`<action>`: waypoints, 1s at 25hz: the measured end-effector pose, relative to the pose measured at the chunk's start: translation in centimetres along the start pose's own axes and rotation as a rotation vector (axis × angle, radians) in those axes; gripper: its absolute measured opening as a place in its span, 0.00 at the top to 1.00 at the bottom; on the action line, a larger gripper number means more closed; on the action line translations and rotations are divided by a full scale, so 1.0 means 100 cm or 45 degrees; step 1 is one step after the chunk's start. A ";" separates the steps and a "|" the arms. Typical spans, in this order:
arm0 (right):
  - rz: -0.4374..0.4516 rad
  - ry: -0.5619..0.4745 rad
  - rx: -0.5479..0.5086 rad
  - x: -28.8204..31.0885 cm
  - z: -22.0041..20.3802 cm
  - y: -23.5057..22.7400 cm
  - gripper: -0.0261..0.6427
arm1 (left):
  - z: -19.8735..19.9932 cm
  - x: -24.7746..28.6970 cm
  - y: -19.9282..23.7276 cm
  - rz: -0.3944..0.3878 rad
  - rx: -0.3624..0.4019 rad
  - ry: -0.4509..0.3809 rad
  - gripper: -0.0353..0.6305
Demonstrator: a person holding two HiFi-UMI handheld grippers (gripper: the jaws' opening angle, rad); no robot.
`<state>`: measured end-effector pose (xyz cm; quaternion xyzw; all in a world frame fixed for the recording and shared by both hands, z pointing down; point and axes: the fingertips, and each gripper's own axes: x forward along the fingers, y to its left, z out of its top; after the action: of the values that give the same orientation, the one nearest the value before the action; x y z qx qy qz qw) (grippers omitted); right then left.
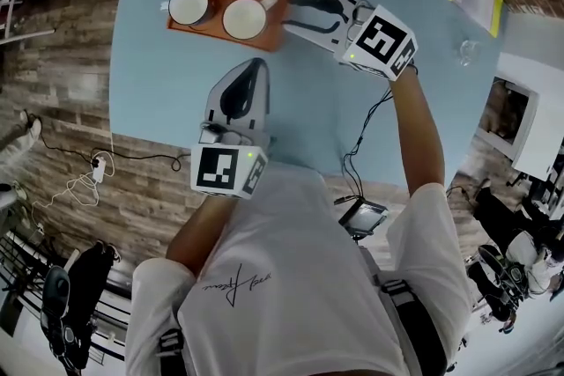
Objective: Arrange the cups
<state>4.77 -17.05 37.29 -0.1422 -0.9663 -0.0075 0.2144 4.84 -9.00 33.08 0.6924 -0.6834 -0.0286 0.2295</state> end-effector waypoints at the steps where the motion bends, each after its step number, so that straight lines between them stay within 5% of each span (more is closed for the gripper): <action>1: 0.004 0.009 -0.002 0.001 -0.003 -0.002 0.76 | 0.000 0.001 0.001 0.003 -0.003 0.002 0.93; 25: 0.339 0.212 -0.161 0.047 -0.036 -0.016 0.70 | -0.023 0.018 0.015 0.045 -0.024 0.088 0.93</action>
<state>1.75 -17.55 42.58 -0.2811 -0.9154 -0.0516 0.2835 4.35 -10.01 36.19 0.6787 -0.6868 -0.0070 0.2599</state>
